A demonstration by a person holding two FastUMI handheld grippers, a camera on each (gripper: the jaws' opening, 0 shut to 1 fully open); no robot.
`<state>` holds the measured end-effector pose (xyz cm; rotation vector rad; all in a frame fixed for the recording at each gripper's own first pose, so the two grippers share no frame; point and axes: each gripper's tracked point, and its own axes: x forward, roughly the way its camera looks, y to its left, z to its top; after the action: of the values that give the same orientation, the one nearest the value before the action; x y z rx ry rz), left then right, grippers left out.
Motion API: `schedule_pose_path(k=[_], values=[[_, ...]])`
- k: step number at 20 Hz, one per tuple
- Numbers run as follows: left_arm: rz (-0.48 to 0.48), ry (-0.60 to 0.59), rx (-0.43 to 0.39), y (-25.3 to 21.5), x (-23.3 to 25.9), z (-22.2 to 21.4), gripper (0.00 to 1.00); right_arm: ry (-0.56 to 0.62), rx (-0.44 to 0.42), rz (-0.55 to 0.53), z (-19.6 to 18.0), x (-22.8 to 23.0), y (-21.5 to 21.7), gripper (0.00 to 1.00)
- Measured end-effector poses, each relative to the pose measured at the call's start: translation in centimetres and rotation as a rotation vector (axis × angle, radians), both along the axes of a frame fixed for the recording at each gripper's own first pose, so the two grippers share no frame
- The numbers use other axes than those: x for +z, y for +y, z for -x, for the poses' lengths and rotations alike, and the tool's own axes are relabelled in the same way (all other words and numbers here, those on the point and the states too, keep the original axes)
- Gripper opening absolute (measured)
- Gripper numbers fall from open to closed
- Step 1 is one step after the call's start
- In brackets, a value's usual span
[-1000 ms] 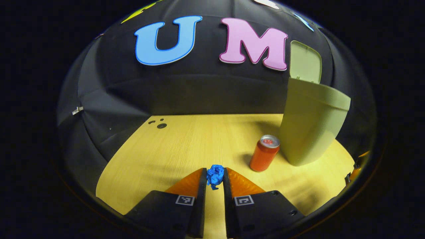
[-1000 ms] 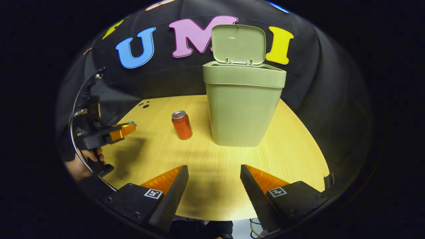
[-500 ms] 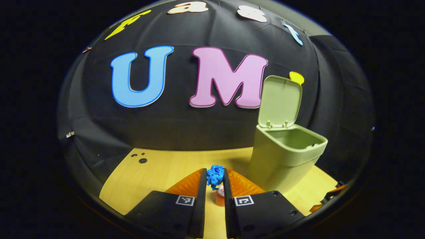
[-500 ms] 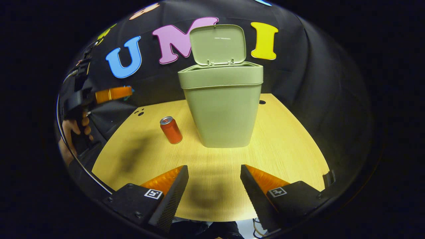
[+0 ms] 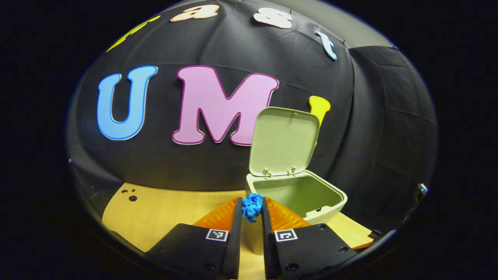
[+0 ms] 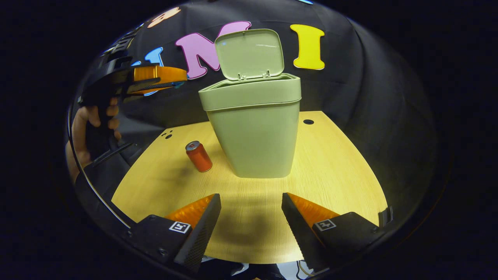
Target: Press the lid of the desktop garbage bin to open it, pick up the crumpled paper on the desktop and throw it into the bin, then pick up the pop can on the desktop and drop it into the bin, and finally close the garbage bin lid.
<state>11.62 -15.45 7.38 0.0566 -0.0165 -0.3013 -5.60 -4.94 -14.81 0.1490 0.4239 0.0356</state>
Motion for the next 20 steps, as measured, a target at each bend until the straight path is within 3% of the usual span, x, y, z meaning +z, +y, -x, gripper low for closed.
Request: schedule_pose_path(k=[5,6,13,15,19,20], values=[[-0.012,0.027,-0.037,-2.8,-0.6,-1.5,0.25,-0.002,-0.008,-0.008,-0.5,0.2,-1.8,0.99],[-0.013,0.032,-0.042,-3.3,-0.7,-1.7,0.29,-0.004,-0.009,-0.009,-0.7,0.2,-2.1,0.99],[-0.026,0.079,-0.078,-5.0,-2.1,-3.2,0.31,-0.004,0.009,-0.002,-2.2,0.5,-2.7,0.99],[-0.037,0.081,-0.102,-5.6,-2.2,-3.4,0.35,0.0,0.017,0.003,-2.5,0.4,-2.6,0.99],[-0.077,0.042,-0.109,-5.8,-1.7,-3.5,0.62,0.01,0.025,0.007,-2.9,0.0,-2.2,0.99],[-0.071,0.033,-0.107,-5.8,-1.6,-3.6,0.75,0.012,0.031,0.007,-2.8,0.0,-2.0,0.99]])
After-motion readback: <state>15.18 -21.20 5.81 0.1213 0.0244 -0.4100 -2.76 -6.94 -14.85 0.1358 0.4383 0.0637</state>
